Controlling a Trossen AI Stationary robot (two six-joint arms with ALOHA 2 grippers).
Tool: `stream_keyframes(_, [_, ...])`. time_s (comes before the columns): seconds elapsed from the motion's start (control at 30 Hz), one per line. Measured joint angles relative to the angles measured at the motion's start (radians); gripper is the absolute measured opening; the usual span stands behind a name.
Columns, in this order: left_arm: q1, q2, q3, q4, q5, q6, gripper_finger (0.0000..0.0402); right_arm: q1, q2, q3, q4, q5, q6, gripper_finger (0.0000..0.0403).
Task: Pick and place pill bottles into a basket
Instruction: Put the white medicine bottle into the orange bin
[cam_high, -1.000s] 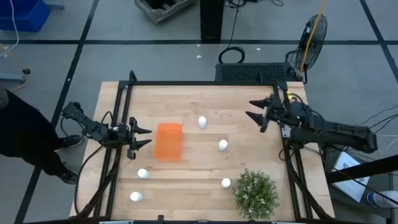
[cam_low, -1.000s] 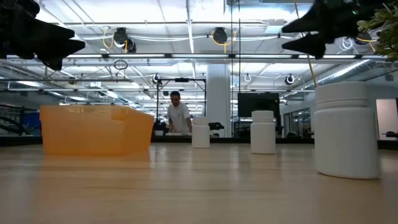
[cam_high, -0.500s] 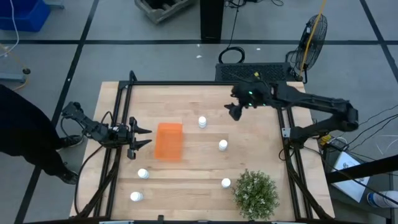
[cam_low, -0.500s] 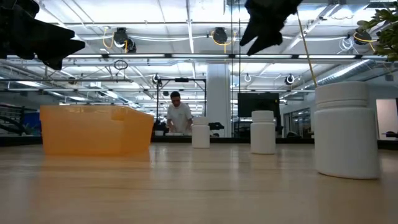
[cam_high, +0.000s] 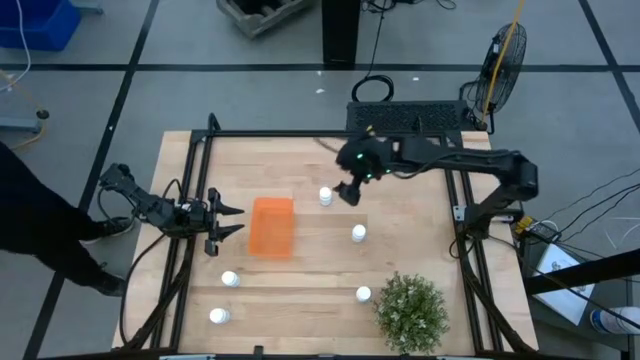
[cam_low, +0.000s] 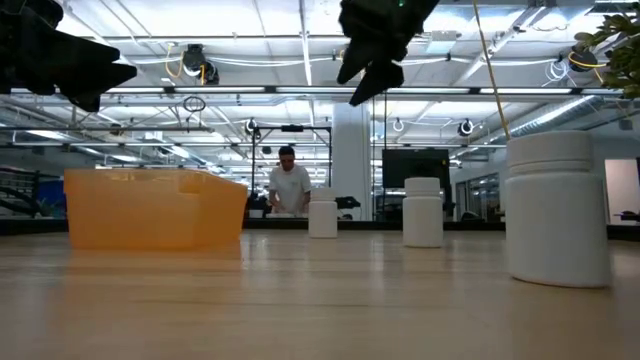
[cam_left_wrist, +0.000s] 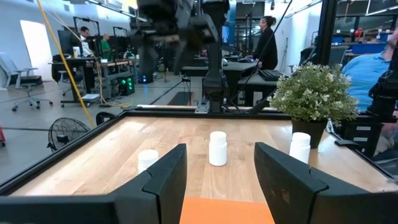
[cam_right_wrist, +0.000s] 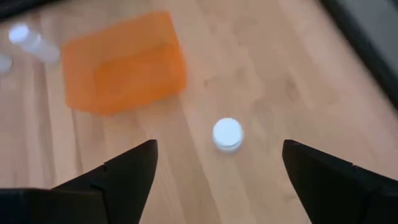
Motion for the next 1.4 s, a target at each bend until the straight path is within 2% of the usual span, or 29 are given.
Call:
stream_keyframes(0.27, [0.000,0.000,0.000,0.003,0.002,0.006,0.0191,0.002,0.211,0.188,-0.242,0.007,0.043,0.0340])
stream_keyframes(0.43, [0.000,0.000,0.000,0.004,0.001,0.009,0.0191,0.003,0.310,0.280,-0.286,0.008,-0.001,0.0340])
stream_keyframes(0.67, [0.000,0.000,0.000,0.002,0.001,0.006,0.0191,0.002,0.368,0.281,-0.251,0.056,-0.038,0.0339])
stream_keyframes(1.0, [0.000,0.000,0.000,0.000,0.001,0.004,0.0191,0.002,0.389,0.277,-0.179,0.054,-0.060,0.0338])
stream_keyframes(1.17, [0.000,0.000,0.000,0.000,0.001,0.004,0.0191,0.002,0.389,0.238,-0.172,0.054,-0.048,0.0338])
stream_keyframes(1.4, [0.000,0.000,0.000,0.000,0.001,0.005,0.0191,0.002,0.391,0.156,-0.076,0.051,-0.045,0.0338])
